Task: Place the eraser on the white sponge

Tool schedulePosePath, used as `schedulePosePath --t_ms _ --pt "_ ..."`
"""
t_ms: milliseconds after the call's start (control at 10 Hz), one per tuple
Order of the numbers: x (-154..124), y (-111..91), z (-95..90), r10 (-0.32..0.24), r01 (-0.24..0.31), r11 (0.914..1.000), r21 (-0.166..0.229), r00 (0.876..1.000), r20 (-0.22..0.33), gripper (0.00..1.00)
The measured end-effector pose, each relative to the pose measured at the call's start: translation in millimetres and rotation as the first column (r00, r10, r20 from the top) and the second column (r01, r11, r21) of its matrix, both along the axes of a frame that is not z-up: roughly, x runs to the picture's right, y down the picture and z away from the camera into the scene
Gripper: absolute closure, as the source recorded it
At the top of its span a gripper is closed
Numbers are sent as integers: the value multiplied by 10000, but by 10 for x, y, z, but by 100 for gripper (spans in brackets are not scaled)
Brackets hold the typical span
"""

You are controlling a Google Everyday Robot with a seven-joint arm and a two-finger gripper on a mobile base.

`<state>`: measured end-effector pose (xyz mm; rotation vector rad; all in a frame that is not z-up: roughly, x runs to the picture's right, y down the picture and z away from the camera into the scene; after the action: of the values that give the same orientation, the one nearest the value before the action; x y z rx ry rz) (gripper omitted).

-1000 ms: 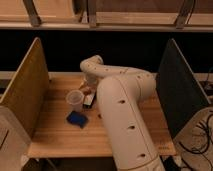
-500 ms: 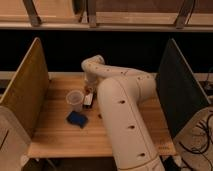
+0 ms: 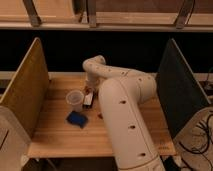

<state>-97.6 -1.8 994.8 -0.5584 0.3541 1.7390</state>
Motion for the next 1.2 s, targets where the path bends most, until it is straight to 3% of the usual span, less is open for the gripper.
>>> schedulePosePath --t_ms 100,200,400,500,600,800,900,1000,1200 --pt "1 -144 -51 46 -47 9994 345 10000 31 100" --pt "-11 -384 -178 23 -35 9955 943 9999 134 100" --pt "-78 -834 -547 -230 133 9745 2242 9989 408 100" --pt "-97 -948 -684 -359 216 9637 2661 9982 489 100" --pt "-145 -1114 -963 -583 329 9410 3368 9962 654 100" --pt "-193 -1244 -1430 -1063 609 8972 4374 9911 799 100" --pt "-182 -1269 -1633 -1270 752 8769 4748 9888 779 100" --pt "-149 -1263 -1916 -1573 993 8479 5208 9852 682 100" --pt "-61 -1210 -2319 -2012 1438 8059 5743 9788 373 100"
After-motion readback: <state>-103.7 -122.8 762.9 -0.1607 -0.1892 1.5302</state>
